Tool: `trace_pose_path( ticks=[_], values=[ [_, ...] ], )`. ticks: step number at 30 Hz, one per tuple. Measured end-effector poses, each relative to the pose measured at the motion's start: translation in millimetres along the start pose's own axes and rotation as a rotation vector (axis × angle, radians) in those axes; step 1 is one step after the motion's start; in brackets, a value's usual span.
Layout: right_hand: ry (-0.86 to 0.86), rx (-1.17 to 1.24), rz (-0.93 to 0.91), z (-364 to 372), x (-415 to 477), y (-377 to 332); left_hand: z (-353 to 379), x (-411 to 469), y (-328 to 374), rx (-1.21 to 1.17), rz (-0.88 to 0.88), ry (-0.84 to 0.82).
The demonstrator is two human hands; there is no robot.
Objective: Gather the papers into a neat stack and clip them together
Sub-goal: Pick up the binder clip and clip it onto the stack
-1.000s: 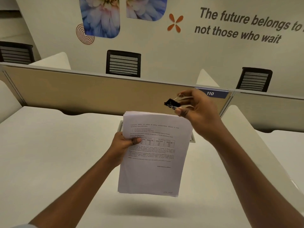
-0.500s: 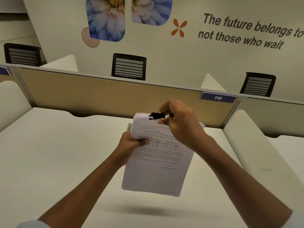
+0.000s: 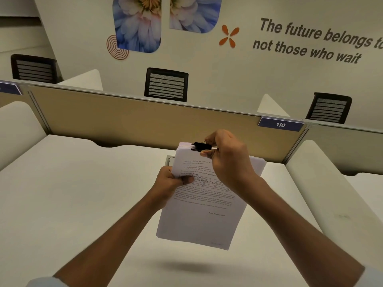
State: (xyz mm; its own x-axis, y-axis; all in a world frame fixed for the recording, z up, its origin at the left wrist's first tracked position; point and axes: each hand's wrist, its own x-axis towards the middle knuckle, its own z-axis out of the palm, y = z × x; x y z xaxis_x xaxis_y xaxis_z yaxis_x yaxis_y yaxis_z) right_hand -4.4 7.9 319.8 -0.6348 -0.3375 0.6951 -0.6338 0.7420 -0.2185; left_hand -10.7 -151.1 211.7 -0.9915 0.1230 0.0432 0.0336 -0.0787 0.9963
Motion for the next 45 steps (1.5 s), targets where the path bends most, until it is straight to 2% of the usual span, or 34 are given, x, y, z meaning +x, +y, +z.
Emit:
trace_pose_path(
  ticks=[12,16,22,25,30,34,42,45],
  values=[
    [0.085,-0.013,-0.003,-2,-5,-3,5,-2,-1,0.002,0.025,0.014],
    [0.064,0.021,0.066,-5,-4,-4,4,-3,1,-0.001,0.036,0.016],
    [-0.132,0.086,0.201,-15,3,-3,2,-4,2,0.005,0.052,0.010],
    [-0.176,0.135,0.249,-15,5,-1,2,-4,1,0.004,0.050,0.004],
    [-0.179,0.172,0.200,-16,5,2,1,-5,-2,-0.023,0.040,0.004],
    [-0.299,0.215,0.132,-22,5,0,-2,-6,-7,-0.076,0.004,-0.007],
    [-0.480,0.158,0.213,-13,-13,3,-1,-15,-32,-0.105,-0.101,-0.030],
    [-0.467,0.166,0.233,-9,-21,3,3,-20,-41,-0.111,-0.121,-0.023]
  ],
)
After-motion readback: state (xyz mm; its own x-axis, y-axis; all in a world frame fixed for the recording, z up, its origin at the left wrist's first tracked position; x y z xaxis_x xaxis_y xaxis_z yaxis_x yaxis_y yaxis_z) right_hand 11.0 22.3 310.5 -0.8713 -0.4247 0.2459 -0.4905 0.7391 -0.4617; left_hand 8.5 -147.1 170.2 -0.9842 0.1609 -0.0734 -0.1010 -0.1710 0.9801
